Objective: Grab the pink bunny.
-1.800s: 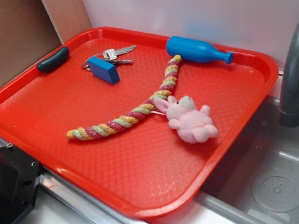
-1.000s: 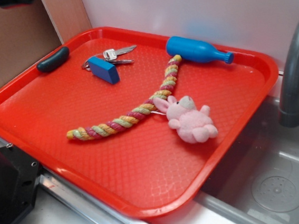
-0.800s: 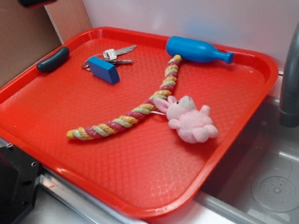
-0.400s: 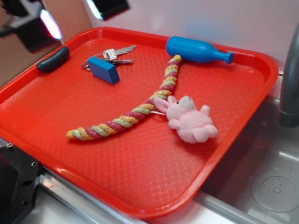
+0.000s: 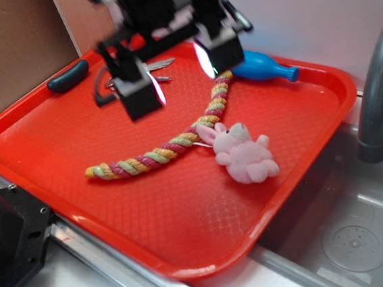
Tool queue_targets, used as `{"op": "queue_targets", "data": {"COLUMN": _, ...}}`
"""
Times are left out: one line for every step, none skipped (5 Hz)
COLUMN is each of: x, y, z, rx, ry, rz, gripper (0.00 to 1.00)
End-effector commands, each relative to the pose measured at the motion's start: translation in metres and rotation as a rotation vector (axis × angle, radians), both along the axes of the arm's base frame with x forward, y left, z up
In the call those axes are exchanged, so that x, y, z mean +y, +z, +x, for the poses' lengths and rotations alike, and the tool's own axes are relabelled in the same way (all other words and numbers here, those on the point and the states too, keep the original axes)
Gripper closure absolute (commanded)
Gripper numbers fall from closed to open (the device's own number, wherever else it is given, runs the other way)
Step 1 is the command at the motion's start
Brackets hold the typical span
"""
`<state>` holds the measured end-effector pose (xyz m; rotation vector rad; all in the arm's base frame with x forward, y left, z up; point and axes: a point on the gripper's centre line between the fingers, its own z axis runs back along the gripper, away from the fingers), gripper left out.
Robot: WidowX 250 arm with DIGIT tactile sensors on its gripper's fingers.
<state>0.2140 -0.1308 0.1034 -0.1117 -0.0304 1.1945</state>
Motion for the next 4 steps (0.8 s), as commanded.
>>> {"op": "queue_targets", "data": {"x": -0.012, "y": -0.046, "z": 0.036, "rx": 0.015, "ry": 0.004, "rz": 0.081, "gripper": 0.00}}
{"op": "queue_targets", "data": {"x": -0.019, "y": -0.065, "z": 0.041, "rx": 0.032, "ry": -0.025, "rz": 0.109, "gripper": 0.00}}
{"op": "queue_targets", "data": {"x": -0.019, "y": -0.070, "z": 0.039, "rx": 0.041, "ry": -0.019, "rz": 0.119, "gripper": 0.76}}
{"op": "queue_targets", "data": {"x": -0.019, "y": -0.073, "z": 0.035, "rx": 0.041, "ry": -0.008, "rz": 0.124, "gripper": 1.00}}
